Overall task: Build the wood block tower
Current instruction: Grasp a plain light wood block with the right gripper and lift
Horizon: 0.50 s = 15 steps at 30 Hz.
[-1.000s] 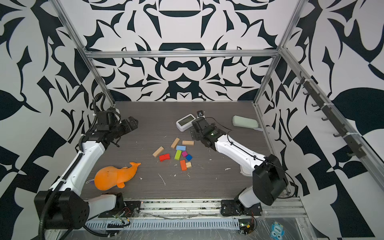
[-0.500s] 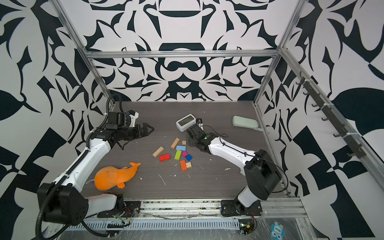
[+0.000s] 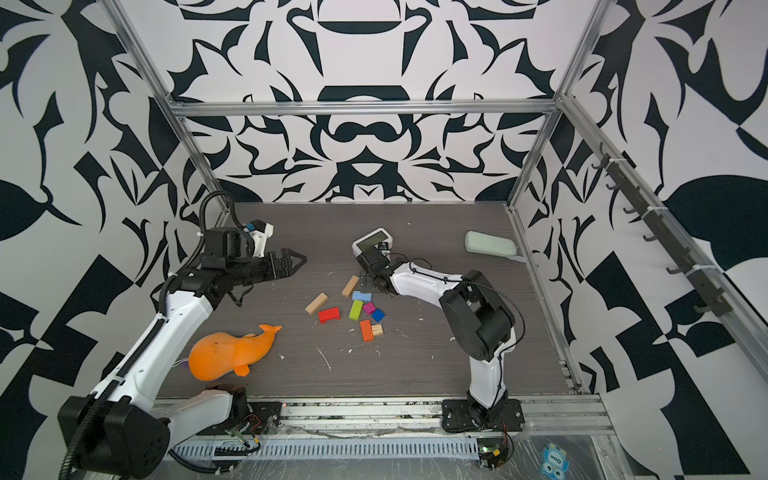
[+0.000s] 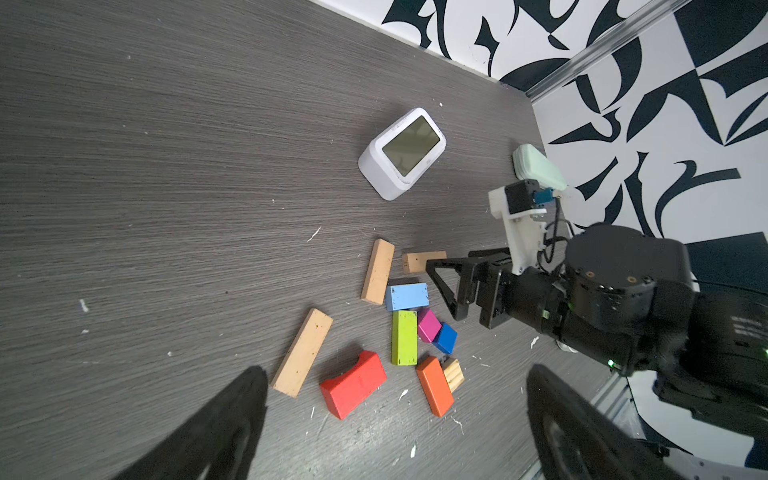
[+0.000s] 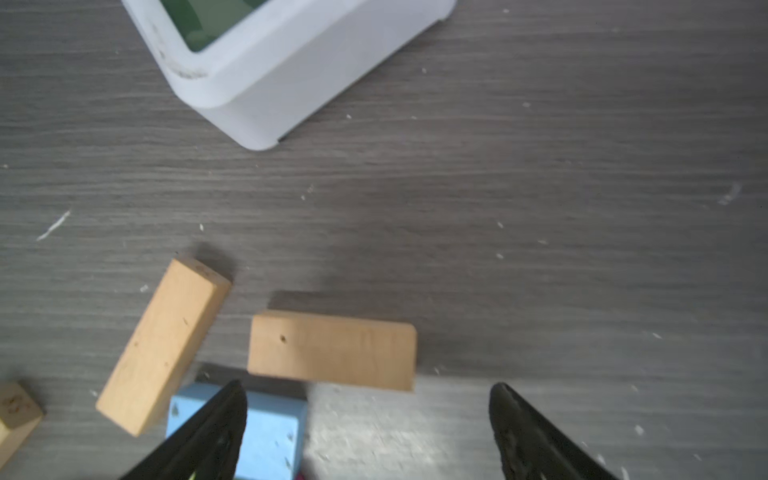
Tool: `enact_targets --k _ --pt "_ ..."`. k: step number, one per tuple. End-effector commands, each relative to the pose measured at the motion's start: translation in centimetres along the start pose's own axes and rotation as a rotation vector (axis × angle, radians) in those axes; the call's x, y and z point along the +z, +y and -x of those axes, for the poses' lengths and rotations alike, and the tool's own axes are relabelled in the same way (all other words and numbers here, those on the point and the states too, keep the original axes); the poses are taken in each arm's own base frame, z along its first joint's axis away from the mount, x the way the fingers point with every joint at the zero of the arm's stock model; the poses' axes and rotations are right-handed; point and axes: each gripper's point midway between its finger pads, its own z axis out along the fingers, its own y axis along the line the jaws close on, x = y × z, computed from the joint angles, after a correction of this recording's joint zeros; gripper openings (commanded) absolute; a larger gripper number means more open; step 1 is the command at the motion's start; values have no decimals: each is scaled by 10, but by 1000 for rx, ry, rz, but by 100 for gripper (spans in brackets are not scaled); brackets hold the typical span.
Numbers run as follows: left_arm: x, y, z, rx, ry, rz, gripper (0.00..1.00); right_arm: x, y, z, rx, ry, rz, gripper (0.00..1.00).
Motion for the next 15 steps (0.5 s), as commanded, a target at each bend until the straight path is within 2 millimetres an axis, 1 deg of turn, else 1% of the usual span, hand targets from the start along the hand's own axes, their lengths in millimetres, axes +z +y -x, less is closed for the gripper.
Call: enact_targets --k 1,4,8,15 --pt "-1 -3 -5 -4 11 -25 99 -3 14 11 13 -3 16 95" --pt "-3 -4 -4 5 -6 -25 99 3 18 11 11 5 16 95" --pt "-3 -4 -4 2 -4 -30 100 10 17 9 20 21 -9 93" --pt "-2 -4 -5 -5 1 -33 99 16 13 2 17 37 -33 90"
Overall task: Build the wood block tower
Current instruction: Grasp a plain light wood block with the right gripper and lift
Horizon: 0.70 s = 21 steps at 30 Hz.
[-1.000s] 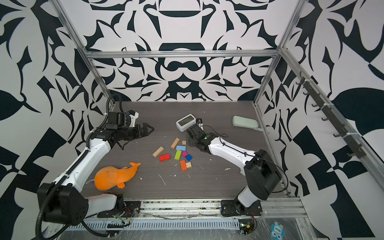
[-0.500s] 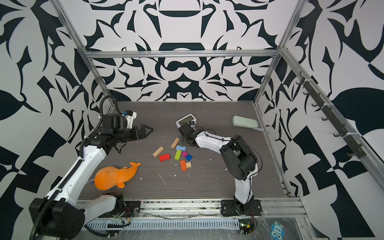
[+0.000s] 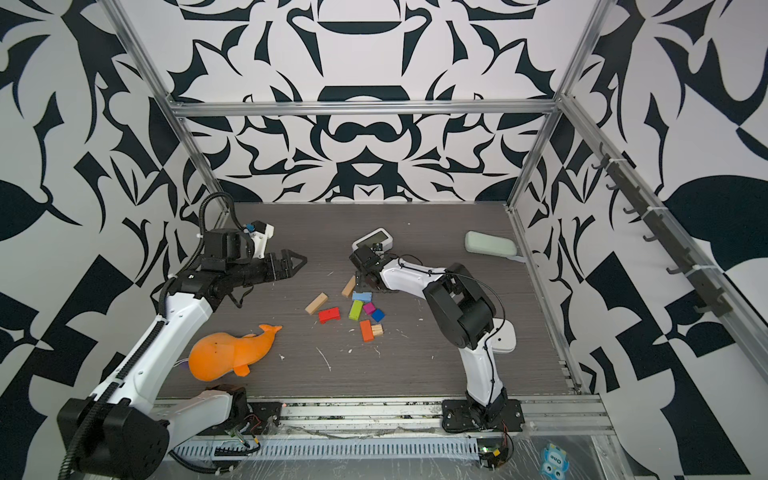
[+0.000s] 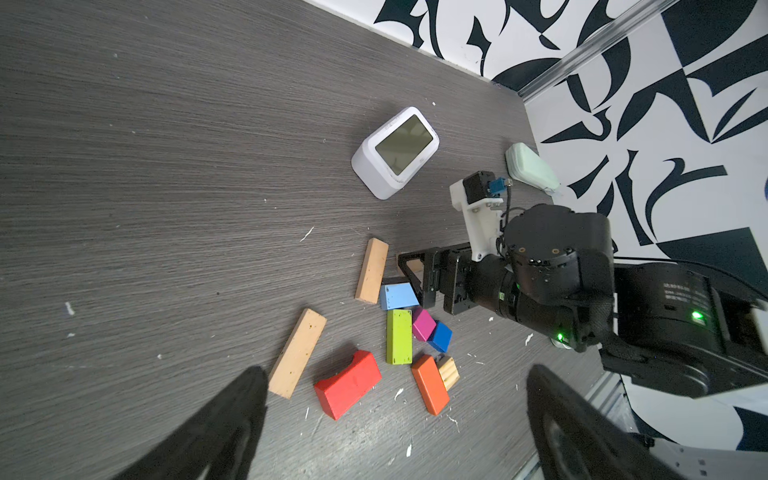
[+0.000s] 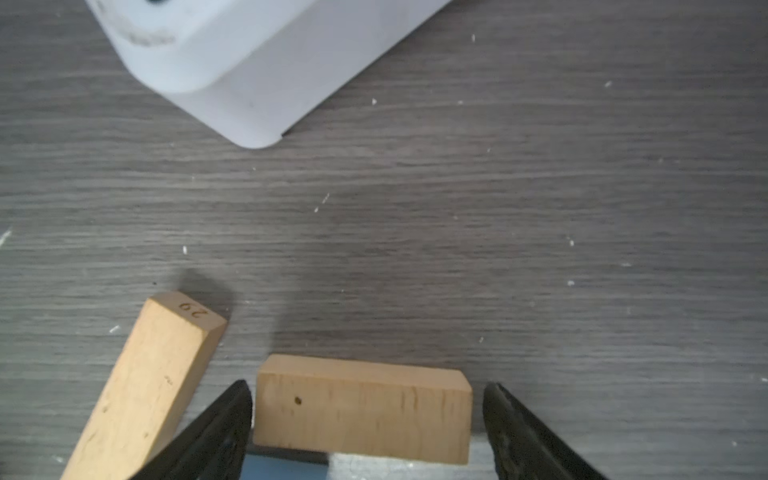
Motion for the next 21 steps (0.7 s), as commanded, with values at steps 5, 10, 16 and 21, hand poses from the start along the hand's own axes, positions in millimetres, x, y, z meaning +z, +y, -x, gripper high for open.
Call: enact_targets --k 5,10,16,21 --pt "-1 -1 -4 -9 6 -16 99 -9 4 7 11 -15 -7 88" --pt "1 -1 -5 -14 13 -17 100 -9 3 8 4 -21 -13 86" --pt "6 -2 -8 -30 37 -41 100 -11 2 9 -6 -26 -10 81" --pt "11 -6 -12 -53 70 -78 100 -17 -2 10 -5 -44 -12 78"
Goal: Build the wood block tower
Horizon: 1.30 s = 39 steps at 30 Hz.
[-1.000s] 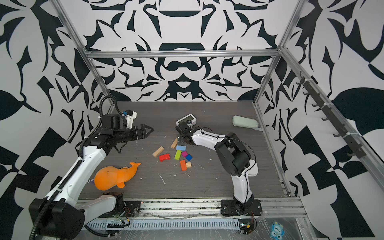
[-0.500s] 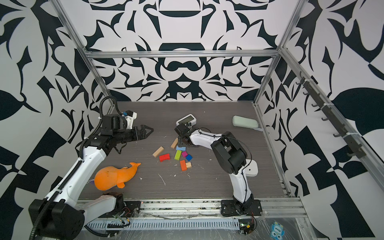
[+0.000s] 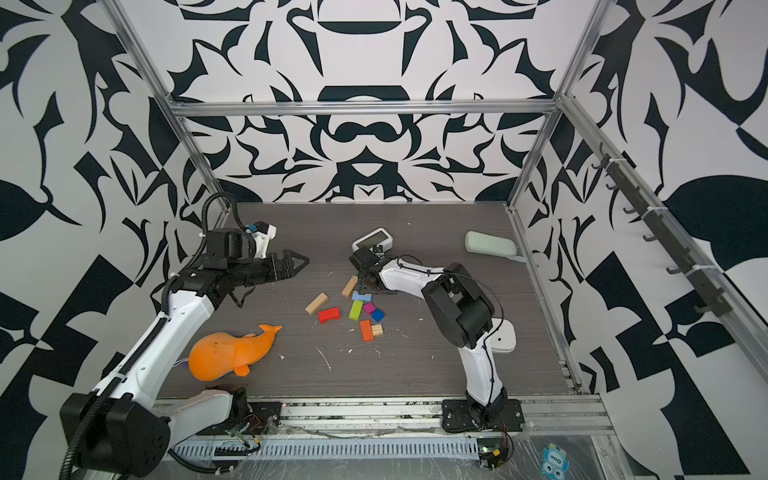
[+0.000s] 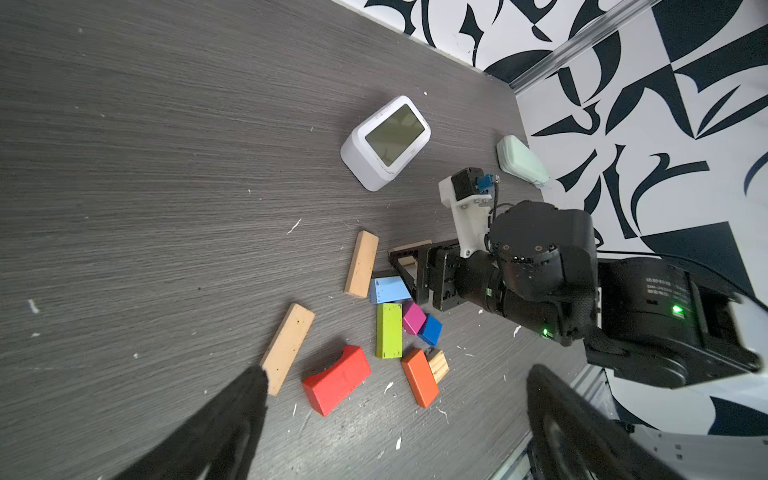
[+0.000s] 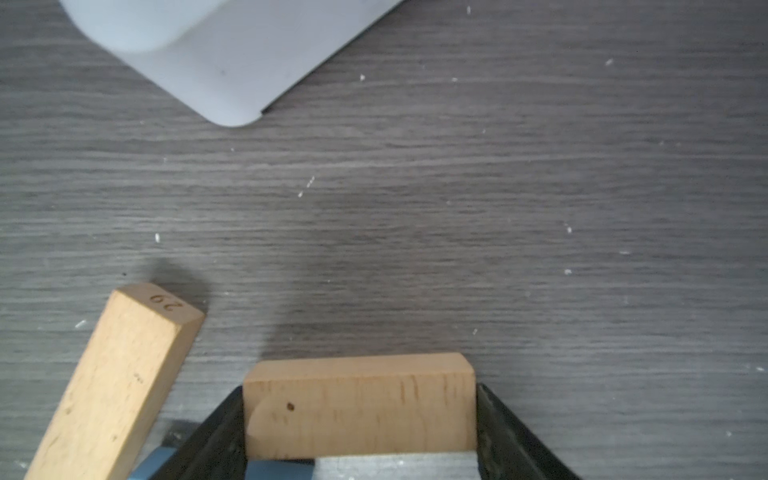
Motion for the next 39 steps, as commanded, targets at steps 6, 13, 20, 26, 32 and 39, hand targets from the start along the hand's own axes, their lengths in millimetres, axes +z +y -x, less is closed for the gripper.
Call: enact_targets --k 6,13,20,26,32,39 --pt "4 -4 -7 -23 34 -51 99 -23 -4 12 -4 -58 -5 77" --pt "6 -3 -8 -27 40 -52 100 -31 -22 5 -1 -68 -25 76" --pt "16 -6 -17 -37 78 -68 99 -38 -36 -5 -27 -68 -19 76" --pt "19 -5 -19 -35 88 -56 100 -36 -48 -15 -18 -58 5 76" --pt "19 -3 -20 -35 91 -46 100 -29 -59 -24 -21 -39 -21 77" --pt "20 -2 -20 -38 93 -44 100 -22 -64 -26 -16 -32 -28 79"
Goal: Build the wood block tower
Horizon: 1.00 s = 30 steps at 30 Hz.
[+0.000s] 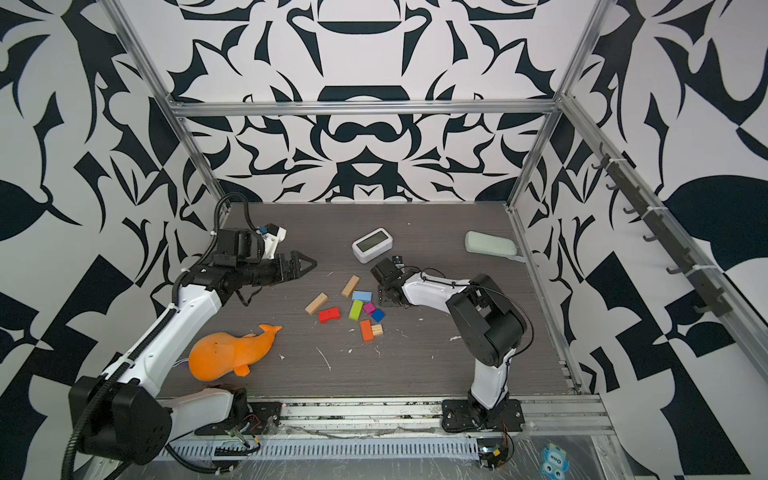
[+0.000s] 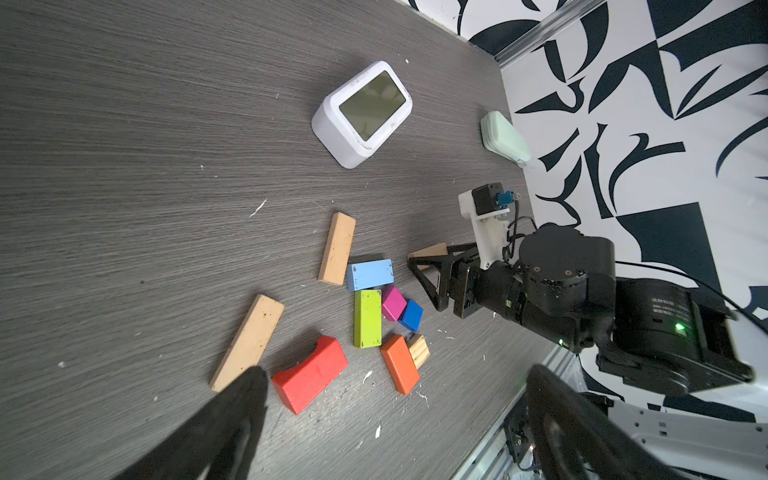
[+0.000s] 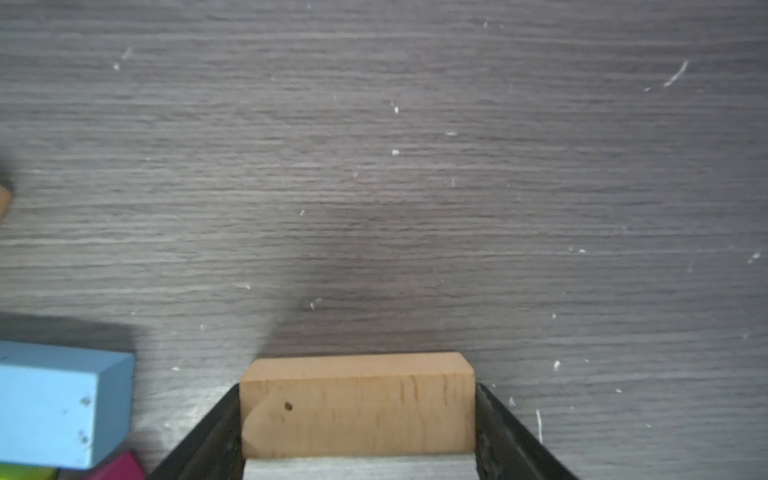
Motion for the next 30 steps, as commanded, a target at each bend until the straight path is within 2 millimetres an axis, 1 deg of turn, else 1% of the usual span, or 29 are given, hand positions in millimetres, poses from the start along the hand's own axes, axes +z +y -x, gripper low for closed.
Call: enact_targets --k 1,6,7,8,9,14,16,19,22,26,29,30 --pt "5 7 -9 -20 30 12 99 -3 1 8 1 -26 12 79" --pt "6 9 -10 -26 34 18 99 -2 2 7 4 -21 16 83" --pt "6 8 -10 -24 33 18 100 -2 2 7 2 -20 15 85" --pt "6 9 -10 -23 32 19 99 -2 2 6 -2 -19 16 90" --pt "5 8 -9 -22 30 19 99 -3 2 7 -4 -19 17 92" --pt "6 10 -10 -31 38 23 100 -6 4 9 -21 -23 30 97" --pt "6 9 -10 -26 36 21 100 -13 5 13 -32 -35 35 98" --pt "6 9 -10 -25 35 24 100 -29 3 23 -55 -75 39 100" --pt "7 9 -10 -33 38 23 100 -46 9 34 -111 -113 77 99" --pt "9 12 -12 -48 58 28 100 -55 13 42 -206 -119 84 100" --pt "10 11 -12 -53 64 24 100 -59 25 49 -264 -143 132 100" --pt "10 11 -12 -50 63 24 100 -61 32 49 -285 -131 169 99"
